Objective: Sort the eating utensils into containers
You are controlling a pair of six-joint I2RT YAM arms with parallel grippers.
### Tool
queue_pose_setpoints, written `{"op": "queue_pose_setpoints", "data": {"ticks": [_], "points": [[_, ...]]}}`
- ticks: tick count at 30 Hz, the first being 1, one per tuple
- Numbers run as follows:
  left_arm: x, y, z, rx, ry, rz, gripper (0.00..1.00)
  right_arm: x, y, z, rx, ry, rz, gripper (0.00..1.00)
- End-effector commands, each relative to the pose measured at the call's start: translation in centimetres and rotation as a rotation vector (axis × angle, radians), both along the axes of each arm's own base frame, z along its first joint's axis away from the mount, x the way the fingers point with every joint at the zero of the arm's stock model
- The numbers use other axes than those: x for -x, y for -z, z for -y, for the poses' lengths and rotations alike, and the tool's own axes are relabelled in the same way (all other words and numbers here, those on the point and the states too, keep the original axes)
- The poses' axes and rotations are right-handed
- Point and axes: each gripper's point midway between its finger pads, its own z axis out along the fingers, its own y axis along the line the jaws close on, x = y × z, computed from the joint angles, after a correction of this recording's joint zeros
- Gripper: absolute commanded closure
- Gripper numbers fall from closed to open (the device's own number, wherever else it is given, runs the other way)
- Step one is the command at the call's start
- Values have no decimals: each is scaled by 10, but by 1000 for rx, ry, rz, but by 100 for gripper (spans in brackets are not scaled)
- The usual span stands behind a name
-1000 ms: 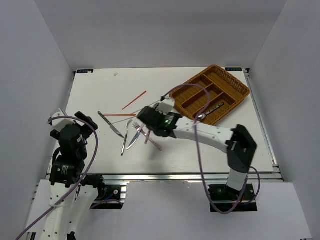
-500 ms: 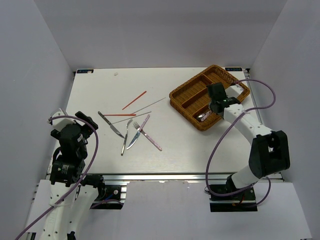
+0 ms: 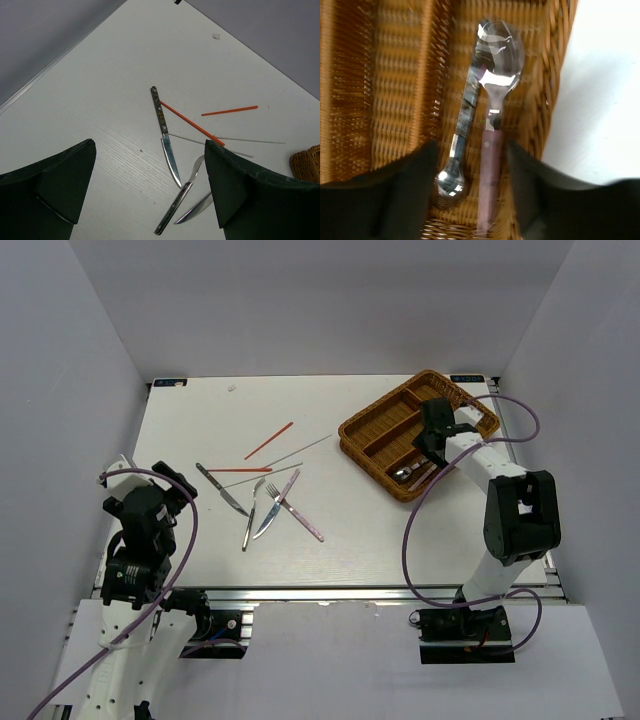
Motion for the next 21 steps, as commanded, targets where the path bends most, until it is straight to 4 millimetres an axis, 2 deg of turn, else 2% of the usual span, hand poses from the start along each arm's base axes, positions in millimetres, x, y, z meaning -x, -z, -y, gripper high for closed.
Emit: {"op": "queue_pose_setpoints", "data": {"ticks": [1, 4, 7, 8, 10, 11, 13, 14, 15, 16, 17, 19, 20, 21], "points": [[-2, 1, 0, -2, -1, -2, 2, -26, -30, 0, -4, -6, 85, 30], [-2, 1, 0, -3, -1, -4, 2, -28, -40, -1, -2, -18, 90, 25], [-3, 1, 0, -2, -1, -7, 2, -29, -54, -21, -41, -132, 130, 23], [-3, 2, -1, -4, -2, -9, 2, -35, -72, -51, -114, -257, 201, 23], [-3, 2, -1, -3, -4, -8, 2, -31, -81, -88, -126, -498, 243, 20], [-3, 2, -1, -3, -4, -8, 2, -17, -89, -133, -184, -681, 259, 20], [-3, 3, -1, -6, -8, -14, 2, -4, -102, -175, -114, -941, 283, 20], [-4, 3, -1, -6, -8, -16, 2, 15, -94, -211, -76, -1055, 249, 20], [-4, 4, -2, -7, -10, -20, 2, 32, -84, -223, -32, -1129, 183, 20], [-4, 4, -2, -7, -12, -21, 2, 33, -90, -235, 55, -1196, 182, 20], [-4, 4, -2, -7, -12, -22, 2, 49, -72, -256, 117, -1254, 123, 20], [-3, 5, -3, -6, -17, -26, 2, 68, -58, -270, 173, -1316, 46, 19], [-3, 5, -3, -7, -18, -24, 2, 77, -52, -287, 201, -1350, 38, 19], [-4, 5, -3, -5, -19, -25, 2, 83, -50, -296, 206, -1375, 39, 19]]}}
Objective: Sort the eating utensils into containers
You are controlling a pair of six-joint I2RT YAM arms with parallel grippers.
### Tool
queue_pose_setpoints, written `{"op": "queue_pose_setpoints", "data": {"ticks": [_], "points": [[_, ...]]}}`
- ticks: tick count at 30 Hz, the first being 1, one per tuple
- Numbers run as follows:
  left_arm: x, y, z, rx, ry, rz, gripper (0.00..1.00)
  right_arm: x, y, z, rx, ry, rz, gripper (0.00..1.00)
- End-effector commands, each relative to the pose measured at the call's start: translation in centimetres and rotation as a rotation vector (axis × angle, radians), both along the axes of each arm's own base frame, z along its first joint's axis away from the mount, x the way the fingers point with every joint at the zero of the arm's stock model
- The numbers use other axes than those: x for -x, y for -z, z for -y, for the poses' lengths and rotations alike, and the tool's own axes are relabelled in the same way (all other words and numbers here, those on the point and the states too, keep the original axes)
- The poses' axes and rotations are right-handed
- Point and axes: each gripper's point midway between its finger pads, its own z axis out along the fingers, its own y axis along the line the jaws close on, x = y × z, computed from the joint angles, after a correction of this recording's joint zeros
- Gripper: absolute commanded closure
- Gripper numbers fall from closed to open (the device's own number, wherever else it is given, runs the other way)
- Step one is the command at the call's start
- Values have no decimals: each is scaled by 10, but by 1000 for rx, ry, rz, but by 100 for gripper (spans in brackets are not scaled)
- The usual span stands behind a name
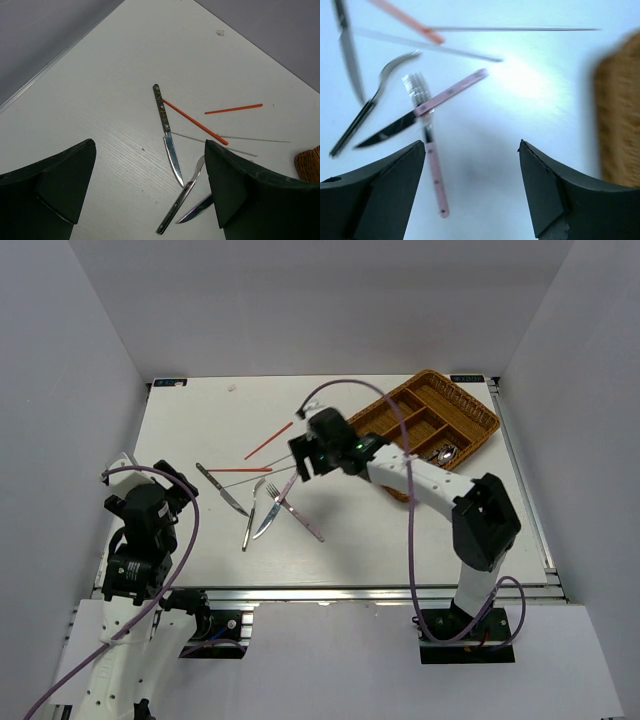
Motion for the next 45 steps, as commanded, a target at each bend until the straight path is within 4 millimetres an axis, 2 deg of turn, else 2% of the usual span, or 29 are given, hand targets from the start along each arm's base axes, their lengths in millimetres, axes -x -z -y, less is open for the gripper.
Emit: {"op": "queue_pose_setpoints", "data": {"ticks": [1, 2, 4, 7, 9, 10, 11, 12, 13, 18, 20, 25, 29, 31, 33, 34, 35, 38, 39, 40, 42, 43, 45], "points": [[0, 0, -3, -1, -15, 0, 2, 21, 24, -12, 168, -139, 17, 19], [0, 1, -2, -1, -14, -1, 2, 27, 30, -23, 187, -152, 24, 19], [0, 1, -3, -1, -15, -3, 2, 34, 34, -33, 199, -144, 2, 21], [-1, 1, -3, -1, -15, -2, 2, 48, 39, -62, 157, -233, -25, 25], [-1, 1, -2, -2, -14, -4, 2, 51, 38, -71, 178, -277, 8, 25], [-1, 0, -2, -2, -14, -2, 2, 52, 46, -73, 192, -294, 2, 25], [-1, 1, -2, -1, -12, -4, 2, 52, 50, -70, 218, -294, -10, 26], [-1, 1, -2, -2, -9, -5, 2, 49, 45, -74, 216, -290, -6, 28], [-1, 1, -2, -2, -9, -4, 2, 49, 54, -74, 238, -291, -21, 30], [-2, 1, -2, -1, -9, -3, 2, 53, 61, -75, 242, -298, -32, 44], [-2, 1, -1, -1, -7, -3, 2, 55, 65, -74, 249, -299, -37, 47], [-2, 2, -1, -3, -7, -8, 2, 57, 67, -77, 220, -301, -23, 47], [-3, 2, 1, 1, 6, -8, 2, 49, 62, -79, 192, -220, -13, 46], [-8, 1, 7, 2, 47, -3, 2, 43, 55, -75, 179, -160, -7, 46], [-19, 5, 29, 13, 173, -35, 2, 45, 51, -75, 144, -139, -28, 45], [-22, 10, 37, 24, 218, -61, 2, 47, 43, -76, 109, -149, -34, 45], [-30, 23, 52, 52, 287, -121, 2, 48, 40, -77, 92, -153, -34, 45], [-36, 47, 71, 104, 370, -232, 2, 51, 33, -69, 97, -138, -36, 45], [-39, 65, 80, 134, 396, -311, 2, 53, 36, -65, 108, -133, -46, 44], [-39, 74, 89, 140, 421, -349, 3, 53, 33, -61, 104, -136, -43, 44], [-40, 99, 95, 131, 417, -457, 3, 71, 40, -65, 93, -244, -111, 42], [-39, 103, 104, 115, 436, -482, 3, 75, 46, -65, 111, -274, -126, 42], [-40, 109, 106, 112, 423, -499, 3, 79, 54, -65, 128, -288, -148, 42]]}}
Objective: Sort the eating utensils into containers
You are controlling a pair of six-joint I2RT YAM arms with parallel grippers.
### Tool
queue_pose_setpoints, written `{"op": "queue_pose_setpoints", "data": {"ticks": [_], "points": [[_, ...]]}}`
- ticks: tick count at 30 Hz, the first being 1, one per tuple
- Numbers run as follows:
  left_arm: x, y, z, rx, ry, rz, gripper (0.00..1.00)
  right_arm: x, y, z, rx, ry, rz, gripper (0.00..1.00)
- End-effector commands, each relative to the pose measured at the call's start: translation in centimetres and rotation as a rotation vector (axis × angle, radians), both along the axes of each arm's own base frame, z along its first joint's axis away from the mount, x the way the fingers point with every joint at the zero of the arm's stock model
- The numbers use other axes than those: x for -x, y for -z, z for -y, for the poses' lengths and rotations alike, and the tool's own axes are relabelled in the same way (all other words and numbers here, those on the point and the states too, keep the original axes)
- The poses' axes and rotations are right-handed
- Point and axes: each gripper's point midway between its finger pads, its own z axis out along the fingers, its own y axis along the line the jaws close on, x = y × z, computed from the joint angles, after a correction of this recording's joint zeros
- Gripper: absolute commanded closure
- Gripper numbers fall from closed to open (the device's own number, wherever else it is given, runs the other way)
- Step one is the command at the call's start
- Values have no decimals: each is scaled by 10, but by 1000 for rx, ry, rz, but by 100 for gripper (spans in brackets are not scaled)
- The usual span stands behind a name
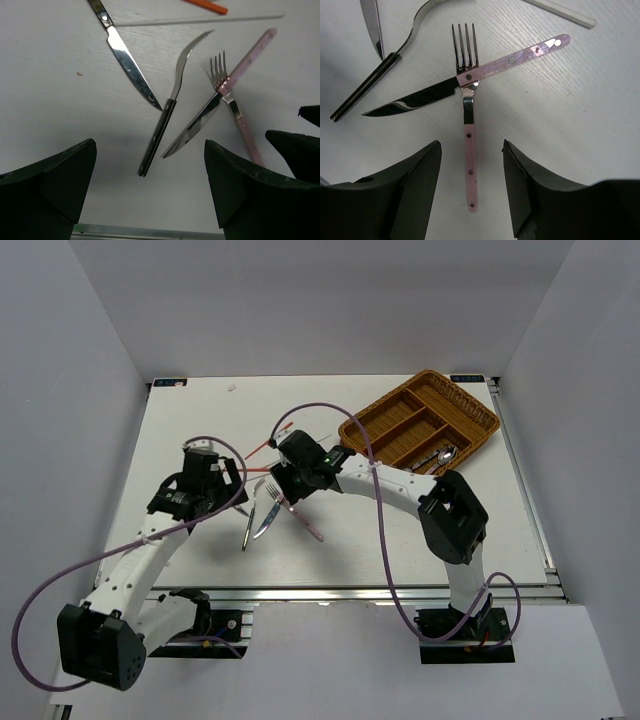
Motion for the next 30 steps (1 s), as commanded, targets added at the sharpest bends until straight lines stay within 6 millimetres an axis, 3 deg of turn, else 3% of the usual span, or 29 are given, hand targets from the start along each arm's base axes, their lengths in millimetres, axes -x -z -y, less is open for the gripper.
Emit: {"op": "queue_pose_setpoints", "data": {"ticks": [1, 6, 10, 14, 18, 25, 30], "points": [[2, -6, 12, 17, 8, -2, 3, 14, 4, 1, 7, -73, -47, 42], [-3, -10, 12, 27, 0, 36, 2, 13, 30, 12, 98, -42, -59, 44], [-1, 10, 23, 34, 51, -39, 3, 8, 27, 21, 112, 1, -25, 44], [-3, 24, 30, 20, 73, -81, 6, 16, 26, 18, 78, -31, -44, 43], [-6, 24, 33, 28, 76, -62, 6, 15, 30, 19, 82, -21, -38, 43], [-8, 31, 33, 14, 77, -76, 6, 30, 37, 15, 64, -95, -101, 43], [-12, 17, 24, -26, 58, -29, 4, 37, 57, 16, 120, -118, -142, 44]]}}
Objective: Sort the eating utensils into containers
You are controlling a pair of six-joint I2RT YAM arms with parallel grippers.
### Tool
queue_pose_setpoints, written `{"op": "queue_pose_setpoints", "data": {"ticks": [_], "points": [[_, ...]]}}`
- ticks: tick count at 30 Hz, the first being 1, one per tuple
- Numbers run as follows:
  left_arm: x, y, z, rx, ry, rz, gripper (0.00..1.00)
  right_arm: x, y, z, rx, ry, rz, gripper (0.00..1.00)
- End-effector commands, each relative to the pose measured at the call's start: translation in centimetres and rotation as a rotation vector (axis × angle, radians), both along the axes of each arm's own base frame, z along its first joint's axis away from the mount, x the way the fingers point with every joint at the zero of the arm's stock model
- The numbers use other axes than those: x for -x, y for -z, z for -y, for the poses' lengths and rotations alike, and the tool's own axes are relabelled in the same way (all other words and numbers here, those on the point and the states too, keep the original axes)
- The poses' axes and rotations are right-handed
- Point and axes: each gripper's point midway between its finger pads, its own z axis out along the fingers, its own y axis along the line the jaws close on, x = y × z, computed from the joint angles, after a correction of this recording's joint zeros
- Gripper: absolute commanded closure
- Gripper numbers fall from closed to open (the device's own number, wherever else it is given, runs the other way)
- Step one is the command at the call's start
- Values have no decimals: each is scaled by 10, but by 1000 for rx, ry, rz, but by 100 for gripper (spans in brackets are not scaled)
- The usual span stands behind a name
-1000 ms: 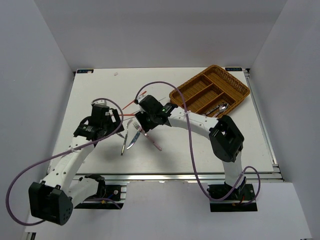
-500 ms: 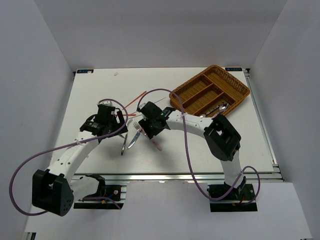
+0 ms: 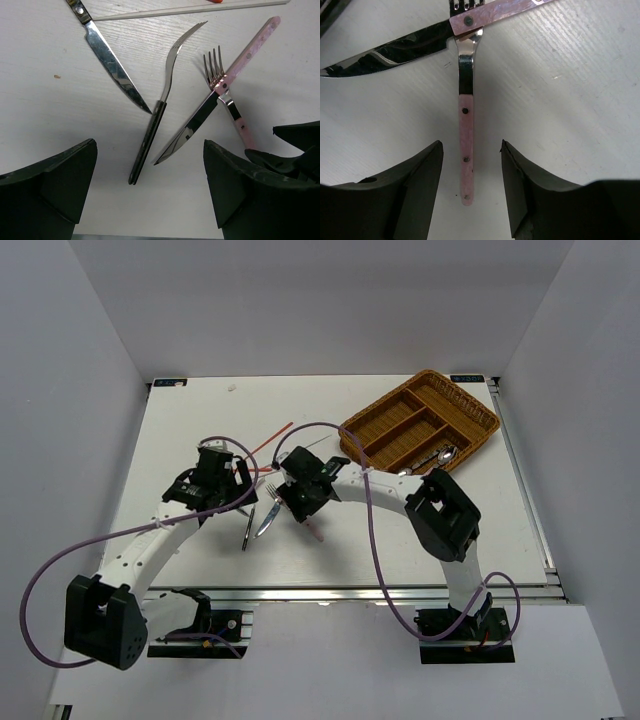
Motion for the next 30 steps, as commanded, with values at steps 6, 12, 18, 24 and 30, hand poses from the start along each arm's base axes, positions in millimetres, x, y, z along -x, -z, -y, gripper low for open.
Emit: {"op": "queue_pose_setpoints", "data": {"ticks": [6, 12, 18, 24, 30], "points": [[-8, -36, -20, -82, -37, 139, 2, 7, 25, -1, 76, -47, -28, 52], [-6, -51, -29, -87, -84, 221, 2, 9, 41, 6, 141, -57, -43, 81], [-3, -74, -40, -84, -133, 315, 2, 15, 27, 26, 245, -67, -61, 100], [-1, -81, -36, -54, -118, 345, 2, 19, 3, 46, 374, -83, -101, 100], [1, -85, -33, -33, -102, 363, 2, 60, -26, 2, 108, -302, -287, 100]]}}
